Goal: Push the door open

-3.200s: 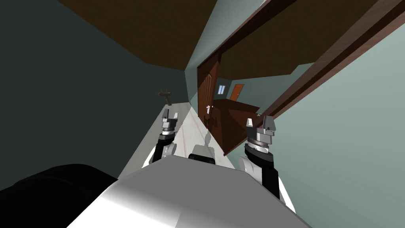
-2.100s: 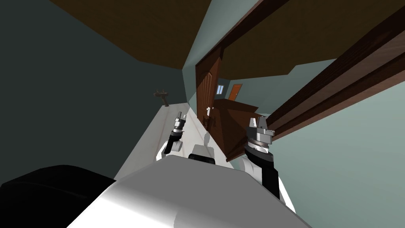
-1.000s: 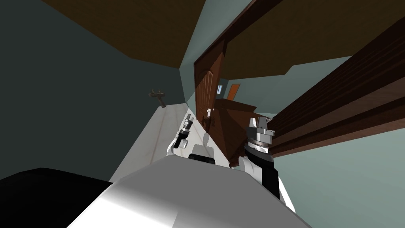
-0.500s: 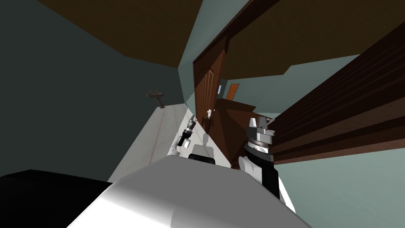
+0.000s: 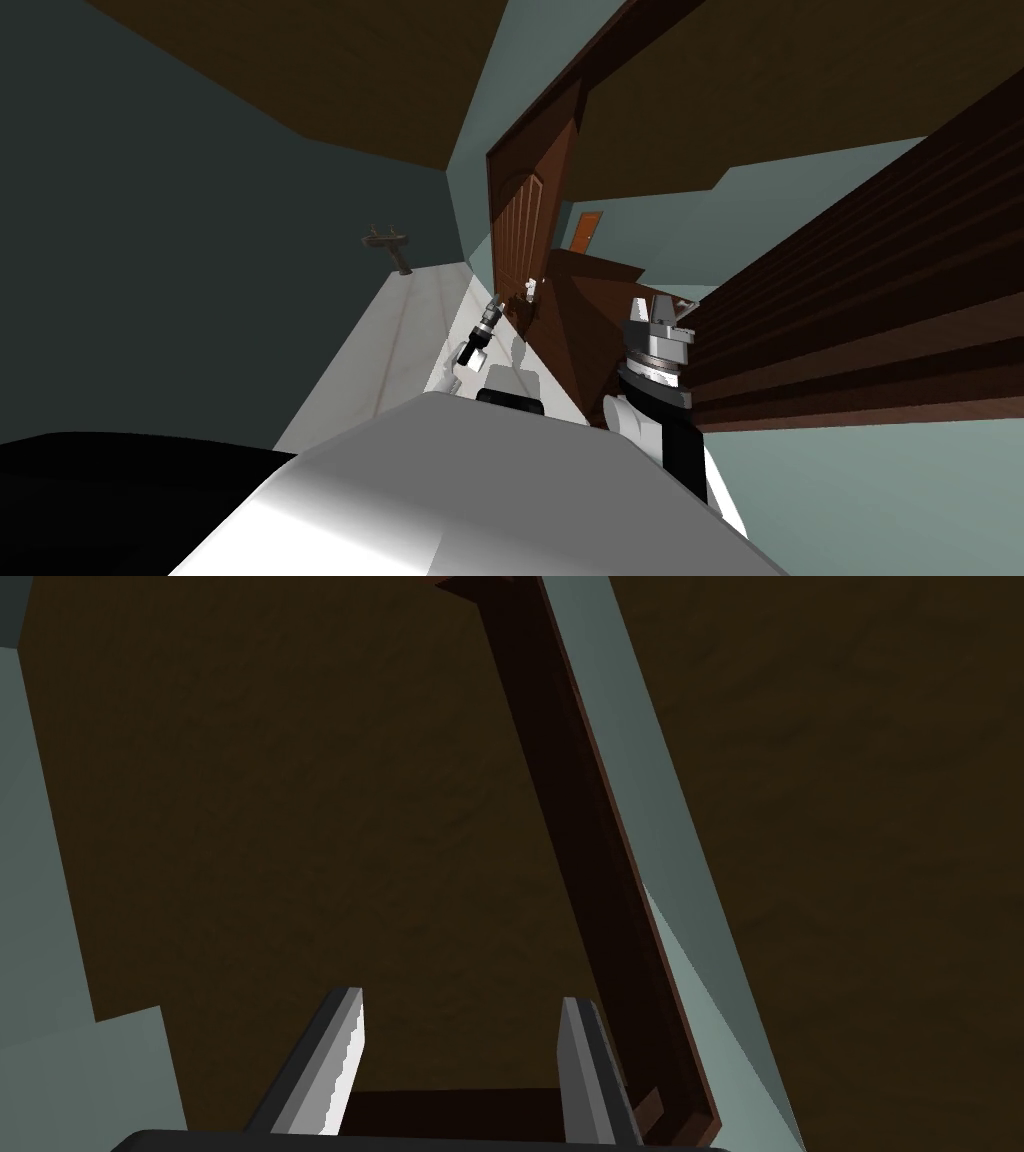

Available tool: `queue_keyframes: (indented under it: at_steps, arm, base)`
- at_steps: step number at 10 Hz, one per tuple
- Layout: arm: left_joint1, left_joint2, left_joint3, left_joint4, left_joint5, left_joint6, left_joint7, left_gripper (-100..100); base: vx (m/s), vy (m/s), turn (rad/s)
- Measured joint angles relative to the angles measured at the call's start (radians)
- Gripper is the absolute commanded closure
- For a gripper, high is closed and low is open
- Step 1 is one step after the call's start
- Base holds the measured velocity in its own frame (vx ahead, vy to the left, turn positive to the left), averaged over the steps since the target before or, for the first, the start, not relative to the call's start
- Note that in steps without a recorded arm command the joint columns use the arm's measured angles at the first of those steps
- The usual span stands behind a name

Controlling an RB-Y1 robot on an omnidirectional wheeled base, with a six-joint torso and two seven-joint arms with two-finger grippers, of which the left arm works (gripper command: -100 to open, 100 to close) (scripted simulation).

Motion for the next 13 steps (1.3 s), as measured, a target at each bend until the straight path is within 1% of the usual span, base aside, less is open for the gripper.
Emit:
queue_keyframes:
  at_steps: [2, 3, 4, 5, 8, 10, 11, 12, 13]
  arm:
    - [-0.035, -0.003, -0.020, 0.053, -0.005, 0.006, 0.012, -100]
    - [-0.045, 0.003, -0.030, 0.068, -0.006, 0.011, 0.021, -100]
    - [-0.059, 0.004, -0.040, 0.089, -0.008, 0.015, 0.029, -100]
    - [-0.081, 0.000, -0.048, 0.127, -0.011, 0.011, 0.034, -100]
    - [-0.130, 0.001, -0.077, 0.198, -0.016, 0.020, 0.055, -100]
    - [-0.161, -0.003, -0.096, 0.256, -0.021, 0.017, 0.065, -100]
    - [-0.175, -0.003, -0.106, 0.274, -0.023, 0.022, 0.072, -100]
    - [-0.193, -0.003, -0.114, 0.304, -0.025, 0.022, 0.079, -100]
    - [-0.206, -0.005, -0.124, 0.320, -0.027, 0.027, 0.085, -100]
  base:
    - [0.108, 0.065, -0.040]
    - [0.075, 0.064, -0.039]
    - [0.079, 0.065, -0.038]
    - [0.101, 0.072, -0.042]
    - [0.094, 0.071, -0.040]
    - [0.089, 0.072, -0.039]
    - [0.084, 0.070, -0.040]
    - [0.081, 0.062, -0.038]
    - [0.098, 0.069, -0.033]
